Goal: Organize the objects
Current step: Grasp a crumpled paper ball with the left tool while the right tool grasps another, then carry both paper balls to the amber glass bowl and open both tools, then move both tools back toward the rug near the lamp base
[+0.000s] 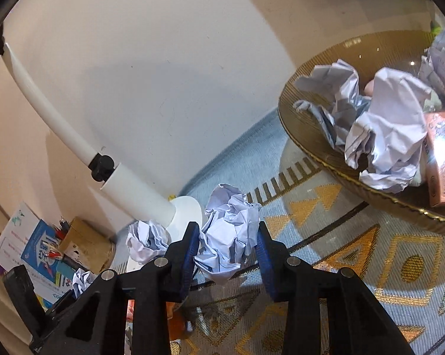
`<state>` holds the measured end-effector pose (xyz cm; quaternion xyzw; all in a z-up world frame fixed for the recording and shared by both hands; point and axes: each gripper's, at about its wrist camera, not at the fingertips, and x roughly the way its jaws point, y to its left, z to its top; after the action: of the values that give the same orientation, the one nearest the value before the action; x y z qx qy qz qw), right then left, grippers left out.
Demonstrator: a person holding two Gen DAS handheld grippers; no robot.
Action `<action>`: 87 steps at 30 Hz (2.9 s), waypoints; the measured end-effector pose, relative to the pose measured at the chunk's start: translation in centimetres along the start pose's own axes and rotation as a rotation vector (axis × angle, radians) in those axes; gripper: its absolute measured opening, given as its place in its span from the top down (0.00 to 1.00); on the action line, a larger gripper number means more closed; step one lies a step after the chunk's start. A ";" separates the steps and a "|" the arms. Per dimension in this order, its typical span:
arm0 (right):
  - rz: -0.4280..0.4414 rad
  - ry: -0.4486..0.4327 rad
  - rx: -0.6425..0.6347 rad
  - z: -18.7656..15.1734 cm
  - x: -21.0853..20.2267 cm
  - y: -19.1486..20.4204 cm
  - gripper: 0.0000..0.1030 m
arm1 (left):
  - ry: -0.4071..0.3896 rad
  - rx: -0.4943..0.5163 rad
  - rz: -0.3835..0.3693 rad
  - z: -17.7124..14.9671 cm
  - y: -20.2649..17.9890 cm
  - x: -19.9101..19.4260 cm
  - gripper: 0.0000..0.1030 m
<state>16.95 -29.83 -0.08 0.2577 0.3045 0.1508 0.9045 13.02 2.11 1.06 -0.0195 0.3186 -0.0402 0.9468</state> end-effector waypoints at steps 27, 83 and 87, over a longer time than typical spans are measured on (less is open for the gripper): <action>-0.040 -0.071 -0.174 -1.3 -2.7 4.0 0.64 | -0.130 -0.040 0.134 0.4 0.5 -4.6 0.56; -0.294 -0.047 -0.002 15.5 -12.4 -5.8 0.00 | -0.135 0.289 -0.145 12.4 -22.6 -7.5 0.01; -0.234 -0.023 -0.074 14.4 -11.3 -0.4 0.00 | -0.132 0.267 -0.069 12.9 -17.1 -9.2 0.01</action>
<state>17.37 -40.40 14.81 0.1888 0.3162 0.0525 0.9283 12.37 -14.00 17.93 0.0928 0.2465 -0.1133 0.9580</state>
